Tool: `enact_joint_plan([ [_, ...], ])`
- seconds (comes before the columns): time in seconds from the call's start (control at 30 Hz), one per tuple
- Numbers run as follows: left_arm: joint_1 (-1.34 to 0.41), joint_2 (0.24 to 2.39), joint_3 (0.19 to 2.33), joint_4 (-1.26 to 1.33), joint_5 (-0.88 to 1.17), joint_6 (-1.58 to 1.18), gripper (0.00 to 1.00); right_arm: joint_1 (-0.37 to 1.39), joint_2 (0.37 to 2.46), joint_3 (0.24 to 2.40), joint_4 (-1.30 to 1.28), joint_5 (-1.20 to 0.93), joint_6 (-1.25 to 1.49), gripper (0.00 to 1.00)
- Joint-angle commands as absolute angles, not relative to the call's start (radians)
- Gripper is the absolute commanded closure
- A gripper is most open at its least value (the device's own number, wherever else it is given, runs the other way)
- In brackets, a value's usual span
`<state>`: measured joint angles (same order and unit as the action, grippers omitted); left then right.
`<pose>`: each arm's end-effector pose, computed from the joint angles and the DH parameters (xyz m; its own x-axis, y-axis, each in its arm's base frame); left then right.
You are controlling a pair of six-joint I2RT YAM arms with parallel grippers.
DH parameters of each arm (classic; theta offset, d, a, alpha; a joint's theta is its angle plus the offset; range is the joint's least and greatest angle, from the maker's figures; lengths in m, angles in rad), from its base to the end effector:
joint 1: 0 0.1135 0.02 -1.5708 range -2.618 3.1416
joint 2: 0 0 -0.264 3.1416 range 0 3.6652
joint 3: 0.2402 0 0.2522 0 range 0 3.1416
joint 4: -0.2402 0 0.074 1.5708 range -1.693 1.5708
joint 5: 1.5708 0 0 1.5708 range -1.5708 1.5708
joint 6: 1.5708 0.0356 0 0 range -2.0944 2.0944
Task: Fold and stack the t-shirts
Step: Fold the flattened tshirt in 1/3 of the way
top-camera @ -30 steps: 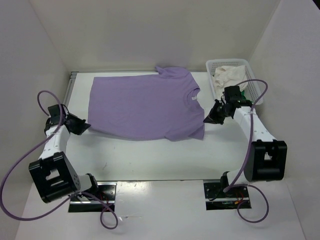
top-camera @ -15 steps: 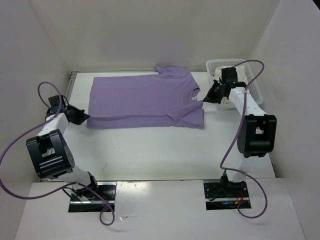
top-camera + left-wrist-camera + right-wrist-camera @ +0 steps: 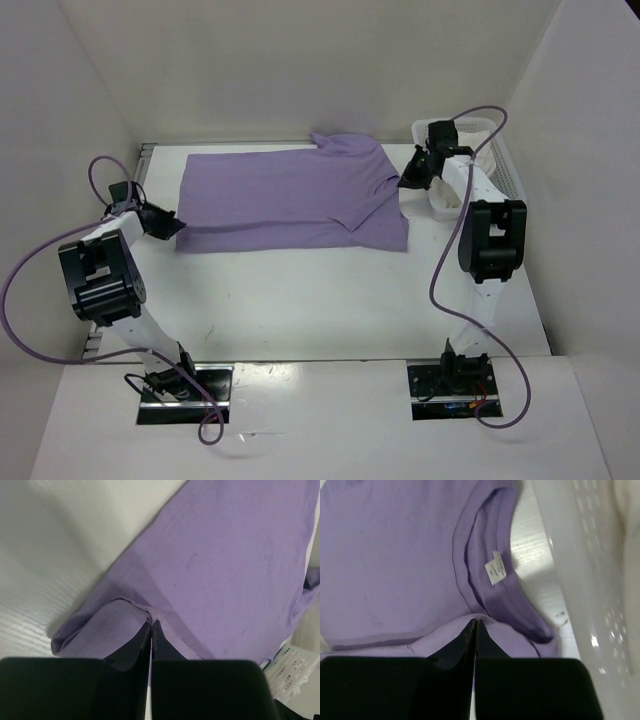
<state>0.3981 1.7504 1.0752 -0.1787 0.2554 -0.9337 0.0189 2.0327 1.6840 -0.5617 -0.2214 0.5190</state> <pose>0.3419 0.1340 0.1852 -0.2349 -0.9425 -0.2378 -0.6907 0.3339 -0.6414 0.4548 0.0164 0.2367 -0.7616 0.4696 -0.4466 0.2587 0.8522 0.4549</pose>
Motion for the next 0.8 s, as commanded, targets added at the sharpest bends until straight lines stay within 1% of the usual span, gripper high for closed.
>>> enact_joint_plan([
  [0.0,0.4,1.784,1.109,-0.138,0.227,-0.953,1.0,0.052,2.081,1.793,-0.508,-0.184,0.512,1.0],
  [0.17,0.4,1.795,1.109,-0.129,0.204,-0.963,1.0,0.061,2.178,1.887,-0.518,-0.143,0.512,1.0],
  [0.27,0.4,1.795,1.109,-0.12,0.195,-0.972,0.93,0.072,2.207,1.936,-0.509,-0.143,0.521,1.0],
  [0.3,0.4,1.795,1.109,-0.12,0.195,-0.973,0.88,0.072,2.217,1.936,-0.509,-0.111,0.522,0.99],
  [0.33,0.4,1.781,1.109,-0.12,0.184,-0.973,0.76,0.072,2.217,1.947,-0.509,-0.11,0.522,0.93],
  [0.4,0.4,1.75,1.109,-0.12,0.173,-0.973,0.62,0.072,2.206,1.947,-0.509,-0.11,0.522,0.85],
  [0.43,0.4,1.735,1.109,-0.12,0.173,-0.963,0.56,0.072,2.206,1.947,-0.509,-0.101,0.522,0.84],
  [0.47,0.4,1.702,1.109,-0.12,0.164,-0.963,0.47,0.072,2.197,1.957,-0.509,-0.101,0.522,0.83],
  [0.53,0.4,1.671,1.109,-0.133,0.152,-0.927,0.42,0.081,2.169,1.957,-0.509,-0.112,0.522,0.79],
  [0.57,0.4,1.637,1.109,-0.147,0.143,-0.917,0.42,0.081,2.154,1.957,-0.509,-0.112,0.522,0.75],
  [0.6,0.4,1.622,1.088,-0.156,0.143,-0.908,0.42,0.081,2.116,1.957,-0.52,-0.112,0.522,0.67],
  [0.67,0.4,1.567,1.051,-0.167,0.143,-0.896,0.43,0.081,2.059,1.878,-0.52,-0.121,0.512,0.63],
  [0.7,0.4,1.548,0.996,-0.167,0.143,-0.896,0.48,0.081,2.024,1.834,-0.497,-0.133,0.512,0.63],
  [0.73,0.4,1.533,0.965,-0.167,0.143,-0.896,0.52,0.081,1.944,1.78,-0.479,-0.133,0.512,0.66],
  [0.77,0.4,1.52,0.938,-0.167,0.143,-0.896,0.55,0.081,1.906,1.662,-0.462,-0.146,0.512,0.75],
])
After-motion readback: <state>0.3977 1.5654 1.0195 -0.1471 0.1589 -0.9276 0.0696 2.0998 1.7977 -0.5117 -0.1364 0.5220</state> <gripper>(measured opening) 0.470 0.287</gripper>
